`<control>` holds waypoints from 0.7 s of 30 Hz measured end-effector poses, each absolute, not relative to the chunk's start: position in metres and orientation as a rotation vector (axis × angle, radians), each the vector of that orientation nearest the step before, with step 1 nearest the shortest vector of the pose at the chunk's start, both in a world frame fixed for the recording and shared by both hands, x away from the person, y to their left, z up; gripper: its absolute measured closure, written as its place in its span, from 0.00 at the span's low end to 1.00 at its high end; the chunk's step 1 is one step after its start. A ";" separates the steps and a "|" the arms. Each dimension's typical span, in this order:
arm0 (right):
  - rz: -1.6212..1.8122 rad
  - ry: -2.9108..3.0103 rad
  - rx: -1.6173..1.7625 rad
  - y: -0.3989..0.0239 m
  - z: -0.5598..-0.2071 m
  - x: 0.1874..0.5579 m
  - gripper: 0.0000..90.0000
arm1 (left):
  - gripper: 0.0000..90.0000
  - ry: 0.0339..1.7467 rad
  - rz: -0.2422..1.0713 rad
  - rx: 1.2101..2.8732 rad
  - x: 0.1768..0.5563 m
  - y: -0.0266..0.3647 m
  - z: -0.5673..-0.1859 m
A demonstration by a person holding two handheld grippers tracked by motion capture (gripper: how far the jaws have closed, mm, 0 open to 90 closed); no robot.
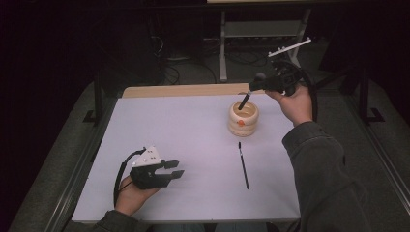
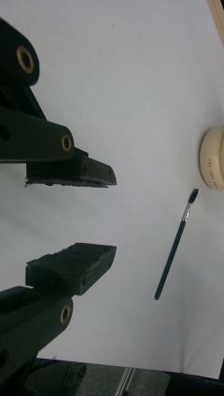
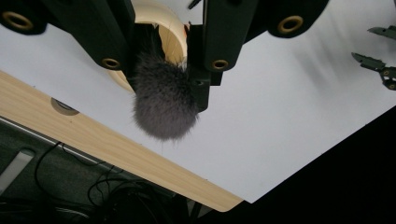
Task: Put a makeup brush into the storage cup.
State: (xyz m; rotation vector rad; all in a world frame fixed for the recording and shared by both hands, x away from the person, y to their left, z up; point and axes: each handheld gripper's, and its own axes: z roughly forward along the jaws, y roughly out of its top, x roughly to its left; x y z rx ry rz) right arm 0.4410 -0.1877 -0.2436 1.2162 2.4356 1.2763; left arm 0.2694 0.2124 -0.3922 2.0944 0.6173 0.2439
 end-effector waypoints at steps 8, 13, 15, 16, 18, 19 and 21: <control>1.251 2.422 1.248 -0.189 -0.247 0.446 0.86 | 0.64 0.634 0.238 2.083 0.269 0.212 -0.393; 1.241 2.415 1.260 -0.189 -0.250 0.449 0.86 | 0.62 0.635 0.249 2.084 0.270 0.214 -0.392; 1.237 2.408 1.275 -0.189 -0.251 0.450 0.86 | 0.61 0.642 0.249 2.080 0.270 0.214 -0.392; 1.236 2.406 1.273 -0.189 -0.252 0.450 0.86 | 0.60 0.640 0.252 2.083 0.270 0.214 -0.391; 1.234 2.401 1.278 -0.189 -0.253 0.451 0.86 | 0.59 0.640 0.254 2.082 0.271 0.215 -0.391; 1.230 2.400 1.269 -0.189 -0.254 0.452 0.86 | 0.59 0.642 0.255 2.082 0.271 0.215 -0.392; 1.221 2.398 1.274 -0.187 -0.255 0.453 0.86 | 0.58 0.649 0.253 2.082 0.271 0.215 -0.392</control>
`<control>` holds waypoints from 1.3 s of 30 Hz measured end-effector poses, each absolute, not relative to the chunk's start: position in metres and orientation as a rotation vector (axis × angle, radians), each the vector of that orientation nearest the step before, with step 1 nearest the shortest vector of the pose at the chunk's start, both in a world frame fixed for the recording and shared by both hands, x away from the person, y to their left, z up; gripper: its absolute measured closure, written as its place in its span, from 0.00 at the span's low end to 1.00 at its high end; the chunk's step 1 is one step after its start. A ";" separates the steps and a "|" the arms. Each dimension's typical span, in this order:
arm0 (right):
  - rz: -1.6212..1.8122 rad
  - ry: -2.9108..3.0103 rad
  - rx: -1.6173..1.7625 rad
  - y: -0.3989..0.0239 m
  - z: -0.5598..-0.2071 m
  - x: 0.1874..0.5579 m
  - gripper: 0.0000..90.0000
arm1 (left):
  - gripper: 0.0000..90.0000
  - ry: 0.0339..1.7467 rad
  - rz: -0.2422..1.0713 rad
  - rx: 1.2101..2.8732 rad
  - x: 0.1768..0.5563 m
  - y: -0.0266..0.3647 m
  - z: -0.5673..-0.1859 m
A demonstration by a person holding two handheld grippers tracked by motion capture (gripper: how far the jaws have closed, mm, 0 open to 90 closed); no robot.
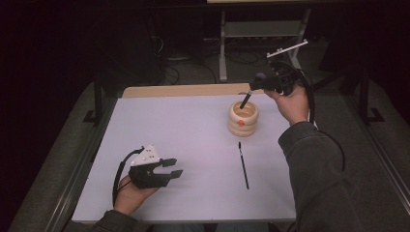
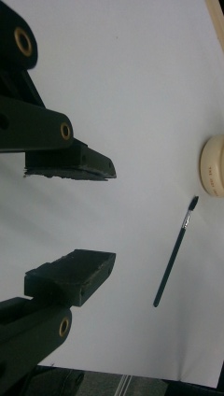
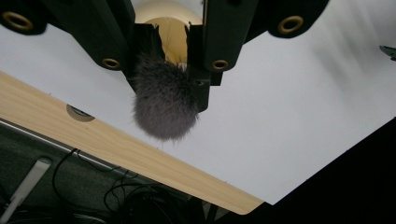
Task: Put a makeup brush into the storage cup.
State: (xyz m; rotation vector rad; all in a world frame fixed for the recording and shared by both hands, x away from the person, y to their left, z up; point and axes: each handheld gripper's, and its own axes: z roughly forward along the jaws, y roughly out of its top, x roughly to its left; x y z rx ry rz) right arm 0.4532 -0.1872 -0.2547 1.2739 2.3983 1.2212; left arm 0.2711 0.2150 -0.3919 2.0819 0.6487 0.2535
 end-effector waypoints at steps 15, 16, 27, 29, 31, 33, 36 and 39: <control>1.197 2.380 1.295 -0.184 -0.265 0.458 0.86 | 0.53 0.683 0.258 2.065 0.273 0.219 -0.393; 1.195 2.378 1.295 -0.184 -0.265 0.457 0.86 | 0.53 0.684 0.258 2.063 0.273 0.219 -0.393; 1.194 2.370 1.330 -0.187 -0.279 0.459 0.86 | 0.53 0.682 0.254 2.065 0.274 0.218 -0.393; 1.195 2.371 1.332 -0.187 -0.281 0.460 0.86 | 0.53 0.679 0.256 2.068 0.274 0.218 -0.393; 1.192 2.375 1.334 -0.187 -0.282 0.460 0.86 | 0.53 0.677 0.256 2.068 0.274 0.218 -0.394; 1.184 2.376 1.338 -0.186 -0.284 0.460 0.86 | 0.52 0.678 0.255 2.071 0.274 0.218 -0.394; 1.189 2.377 1.334 -0.185 -0.287 0.461 0.86 | 0.52 0.681 0.255 2.060 0.274 0.219 -0.394; 1.204 2.375 1.339 -0.184 -0.289 0.460 0.86 | 0.52 0.683 0.252 2.057 0.274 0.219 -0.394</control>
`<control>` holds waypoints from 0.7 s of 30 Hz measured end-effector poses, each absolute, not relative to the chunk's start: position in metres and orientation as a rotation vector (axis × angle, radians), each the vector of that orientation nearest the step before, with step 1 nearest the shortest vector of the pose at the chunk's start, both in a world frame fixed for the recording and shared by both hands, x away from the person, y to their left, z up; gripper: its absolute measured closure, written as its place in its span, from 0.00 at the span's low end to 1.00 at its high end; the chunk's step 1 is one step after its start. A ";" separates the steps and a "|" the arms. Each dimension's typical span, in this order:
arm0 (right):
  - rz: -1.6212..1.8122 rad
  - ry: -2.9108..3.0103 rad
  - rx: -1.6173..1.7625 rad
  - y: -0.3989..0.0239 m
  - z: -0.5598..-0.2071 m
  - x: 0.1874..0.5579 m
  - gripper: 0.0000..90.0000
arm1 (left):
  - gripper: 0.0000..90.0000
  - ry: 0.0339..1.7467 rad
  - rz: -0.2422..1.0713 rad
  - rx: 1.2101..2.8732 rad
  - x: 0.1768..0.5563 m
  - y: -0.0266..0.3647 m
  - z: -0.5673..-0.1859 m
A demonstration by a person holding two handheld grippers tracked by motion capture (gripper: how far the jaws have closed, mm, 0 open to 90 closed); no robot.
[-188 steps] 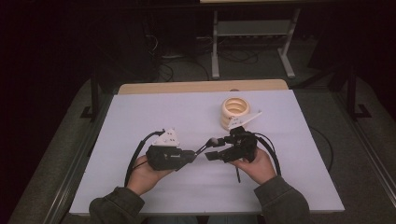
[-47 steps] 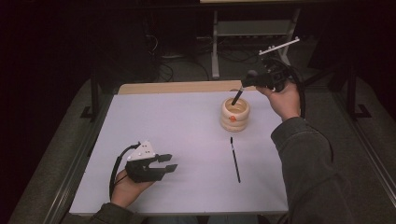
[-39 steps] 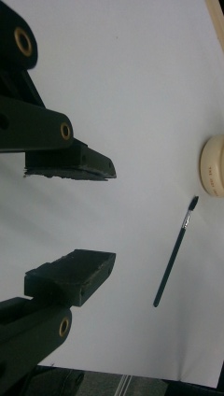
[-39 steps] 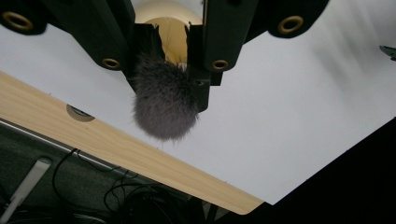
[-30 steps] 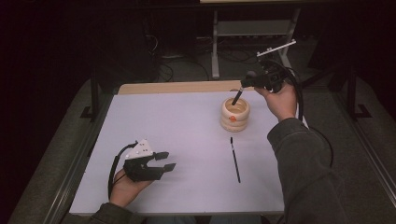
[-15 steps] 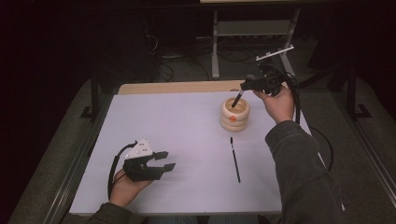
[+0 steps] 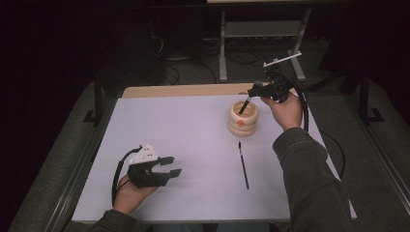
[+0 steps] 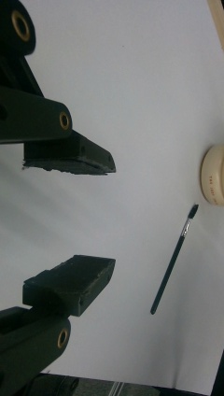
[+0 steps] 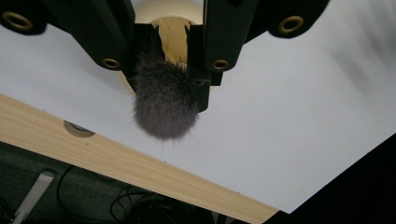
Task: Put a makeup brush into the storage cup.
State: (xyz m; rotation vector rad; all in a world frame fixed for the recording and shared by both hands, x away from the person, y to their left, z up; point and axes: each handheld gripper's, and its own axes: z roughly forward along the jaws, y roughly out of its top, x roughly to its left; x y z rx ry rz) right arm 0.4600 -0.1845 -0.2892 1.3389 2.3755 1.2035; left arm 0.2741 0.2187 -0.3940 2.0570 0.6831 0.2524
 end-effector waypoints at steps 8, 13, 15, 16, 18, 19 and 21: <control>1.212 2.373 1.348 -0.186 -0.298 0.461 0.86 | 0.52 0.684 0.256 2.072 0.276 0.220 -0.395; 1.224 2.359 1.374 -0.186 -0.304 0.460 0.86 | 0.52 0.685 0.252 2.072 0.277 0.222 -0.396; 1.213 2.364 1.382 -0.187 -0.310 0.462 0.85 | 0.52 0.684 0.251 2.069 0.277 0.223 -0.396; 1.211 2.364 1.378 -0.187 -0.311 0.462 0.86 | 0.52 0.684 0.252 2.072 0.278 0.224 -0.396; 1.222 2.358 1.381 -0.186 -0.313 0.463 0.86 | 0.52 0.690 0.248 2.069 0.278 0.224 -0.396; 1.218 2.359 1.380 -0.185 -0.314 0.463 0.85 | 0.52 0.689 0.249 2.070 0.278 0.225 -0.396; 1.214 2.357 1.382 -0.184 -0.315 0.464 0.85 | 0.51 0.690 0.252 2.071 0.278 0.225 -0.396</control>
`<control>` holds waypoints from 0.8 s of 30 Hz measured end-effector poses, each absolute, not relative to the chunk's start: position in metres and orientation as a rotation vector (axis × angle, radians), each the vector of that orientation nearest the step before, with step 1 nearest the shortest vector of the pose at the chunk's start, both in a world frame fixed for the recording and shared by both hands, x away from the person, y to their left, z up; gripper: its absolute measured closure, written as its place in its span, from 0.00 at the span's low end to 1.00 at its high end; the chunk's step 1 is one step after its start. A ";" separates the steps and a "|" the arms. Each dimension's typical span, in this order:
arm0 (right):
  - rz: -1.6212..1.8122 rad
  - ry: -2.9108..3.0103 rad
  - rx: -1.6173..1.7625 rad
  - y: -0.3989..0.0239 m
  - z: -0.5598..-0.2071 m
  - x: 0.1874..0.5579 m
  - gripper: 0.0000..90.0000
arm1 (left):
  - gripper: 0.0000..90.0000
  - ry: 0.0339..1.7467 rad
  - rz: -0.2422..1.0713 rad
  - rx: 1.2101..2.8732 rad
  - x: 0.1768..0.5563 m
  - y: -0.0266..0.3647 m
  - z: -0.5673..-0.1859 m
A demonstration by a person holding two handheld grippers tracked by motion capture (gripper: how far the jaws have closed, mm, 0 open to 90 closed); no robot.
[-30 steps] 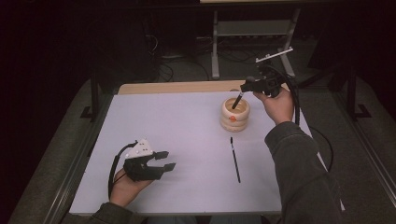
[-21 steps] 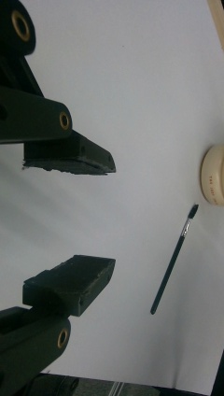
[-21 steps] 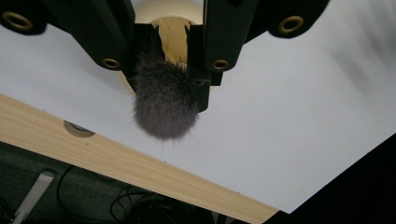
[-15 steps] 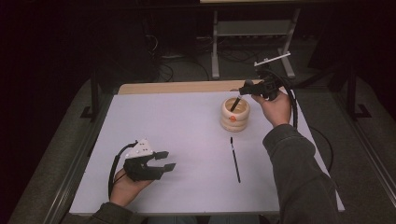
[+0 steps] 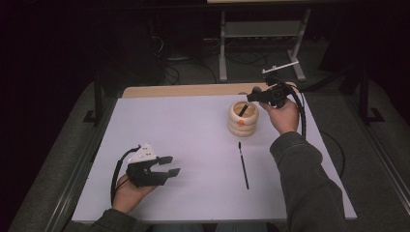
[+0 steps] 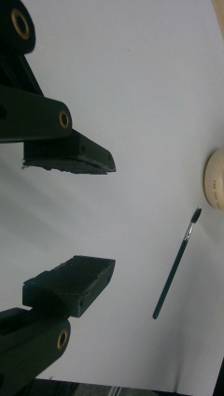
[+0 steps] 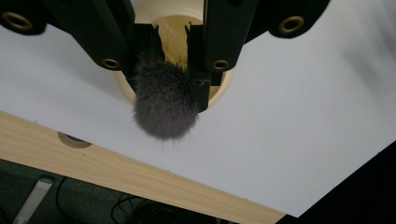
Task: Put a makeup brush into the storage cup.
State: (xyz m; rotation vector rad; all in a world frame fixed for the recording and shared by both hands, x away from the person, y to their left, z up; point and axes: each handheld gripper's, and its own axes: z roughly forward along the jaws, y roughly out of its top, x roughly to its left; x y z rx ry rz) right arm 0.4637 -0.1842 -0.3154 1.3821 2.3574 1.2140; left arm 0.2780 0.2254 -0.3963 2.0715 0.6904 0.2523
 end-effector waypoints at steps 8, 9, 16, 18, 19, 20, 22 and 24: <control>1.202 2.366 1.391 -0.179 -0.326 0.463 0.85 | 0.51 0.690 0.255 2.075 0.278 0.224 -0.397; 1.197 2.368 1.390 -0.179 -0.327 0.463 0.85 | 0.51 0.691 0.253 2.076 0.277 0.223 -0.397; 1.193 2.372 1.407 -0.181 -0.331 0.460 0.76 | 0.51 0.688 0.256 2.077 0.278 0.223 -0.397; 1.203 2.359 1.419 -0.183 -0.331 0.458 0.74 | 0.51 0.688 0.259 2.079 0.277 0.223 -0.397; 1.205 2.352 1.422 -0.184 -0.332 0.458 0.72 | 0.51 0.692 0.257 2.076 0.277 0.223 -0.397; 1.210 2.350 1.420 -0.185 -0.331 0.457 0.72 | 0.51 0.690 0.258 2.078 0.277 0.223 -0.397; 1.211 2.346 1.427 -0.185 -0.331 0.456 0.70 | 0.51 0.695 0.257 2.077 0.277 0.223 -0.397; 1.221 2.349 1.423 -0.189 -0.330 0.452 0.66 | 0.51 0.697 0.259 2.076 0.276 0.224 -0.397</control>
